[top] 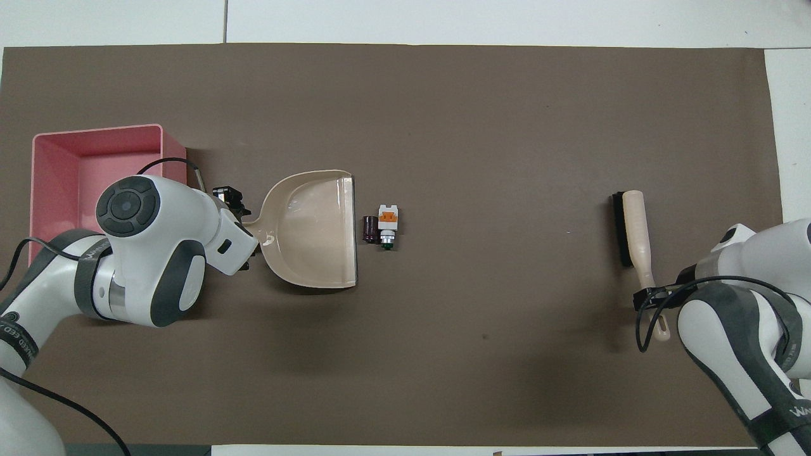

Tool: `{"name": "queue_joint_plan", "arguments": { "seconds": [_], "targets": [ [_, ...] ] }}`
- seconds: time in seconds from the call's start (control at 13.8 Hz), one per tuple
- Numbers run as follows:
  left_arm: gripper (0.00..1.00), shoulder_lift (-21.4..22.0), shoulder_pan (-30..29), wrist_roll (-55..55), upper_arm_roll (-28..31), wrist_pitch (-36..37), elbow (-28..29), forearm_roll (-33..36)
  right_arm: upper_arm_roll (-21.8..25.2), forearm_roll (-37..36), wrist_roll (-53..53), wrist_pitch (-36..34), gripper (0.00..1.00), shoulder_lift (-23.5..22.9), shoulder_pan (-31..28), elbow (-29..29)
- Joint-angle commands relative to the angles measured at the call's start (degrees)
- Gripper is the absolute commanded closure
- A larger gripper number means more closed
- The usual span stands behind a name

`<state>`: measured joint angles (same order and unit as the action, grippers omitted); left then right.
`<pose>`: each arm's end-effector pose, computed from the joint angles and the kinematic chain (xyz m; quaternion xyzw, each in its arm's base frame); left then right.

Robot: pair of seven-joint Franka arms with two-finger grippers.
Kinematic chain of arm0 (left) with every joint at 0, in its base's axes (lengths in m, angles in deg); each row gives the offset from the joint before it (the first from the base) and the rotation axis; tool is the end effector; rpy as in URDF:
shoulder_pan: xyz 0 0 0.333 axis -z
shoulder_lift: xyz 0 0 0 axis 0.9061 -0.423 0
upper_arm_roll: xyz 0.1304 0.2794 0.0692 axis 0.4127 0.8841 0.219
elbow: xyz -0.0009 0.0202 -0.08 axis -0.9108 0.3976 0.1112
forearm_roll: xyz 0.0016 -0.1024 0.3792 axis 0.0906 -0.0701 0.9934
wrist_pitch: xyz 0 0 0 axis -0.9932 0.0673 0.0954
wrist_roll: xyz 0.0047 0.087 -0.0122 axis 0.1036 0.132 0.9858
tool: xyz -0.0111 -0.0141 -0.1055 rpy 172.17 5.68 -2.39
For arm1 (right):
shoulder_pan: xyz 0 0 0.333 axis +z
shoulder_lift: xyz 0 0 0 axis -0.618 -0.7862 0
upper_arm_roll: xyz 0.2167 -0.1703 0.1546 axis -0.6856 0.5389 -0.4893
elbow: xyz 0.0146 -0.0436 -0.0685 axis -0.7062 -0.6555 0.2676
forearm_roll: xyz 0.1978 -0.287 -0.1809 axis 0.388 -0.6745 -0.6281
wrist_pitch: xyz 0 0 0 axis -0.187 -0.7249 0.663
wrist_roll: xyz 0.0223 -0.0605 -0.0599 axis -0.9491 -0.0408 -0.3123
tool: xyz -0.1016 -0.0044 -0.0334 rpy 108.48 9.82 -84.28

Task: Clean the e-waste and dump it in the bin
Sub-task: 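Grasp the dustpan handle with the left gripper while the right gripper reaches the brush, then lift the brush with the right gripper and carry it toward the dustpan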

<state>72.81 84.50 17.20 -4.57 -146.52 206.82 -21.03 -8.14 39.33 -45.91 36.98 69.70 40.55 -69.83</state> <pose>0.5134 -0.1628 0.3396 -0.7198 0.6938 -0.0221 0.0028 0.4301 -0.0537 0.3367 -0.9925 -0.0248 0.1131 0.0382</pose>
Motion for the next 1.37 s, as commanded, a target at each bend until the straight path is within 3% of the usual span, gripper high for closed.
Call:
{"name": "queue_joint_plan", "arguments": {
  "seconds": [0.0,0.14,0.29,0.65,1.08,1.16,1.3],
  "targets": [
    [0.66,0.93,0.87,0.46,0.49,-2.66,1.34,0.09,-0.06,0.30,-1.18,0.95,0.41,0.67,-0.71,-1.08],
    [0.86,0.93,0.78,0.11,0.40,-2.32,1.17,0.09,-0.06,0.30,-0.74,0.95,0.44,0.67,-0.63,-1.08],
    [0.97,0.84,0.78,0.02,0.40,-2.05,0.64,0.09,-0.06,0.30,0.40,1.04,0.44,0.67,-0.19,-1.08],
    [1.00,1.11,0.78,0.02,0.49,2.33,-1.02,0.09,-0.06,0.30,0.14,2.80,0.48,0.59,-0.10,-1.08],
    [1.00,1.19,1.13,1.68,0.84,3.39,-1.29,0.88,-0.06,0.30,2.07,2.54,0.86,0.59,0.16,-1.17],
    [1.00,1.54,1.31,1.78,0.84,4.62,-1.29,0.97,-0.06,0.30,2.25,2.28,0.98,0.59,0.60,-1.17],
    [1.00,2.51,1.40,2.04,0.67,5.59,-2.25,6.91,-0.06,0.30,2.25,-0.95,1.00,0.06,1.39,1.10]
  ]
}}
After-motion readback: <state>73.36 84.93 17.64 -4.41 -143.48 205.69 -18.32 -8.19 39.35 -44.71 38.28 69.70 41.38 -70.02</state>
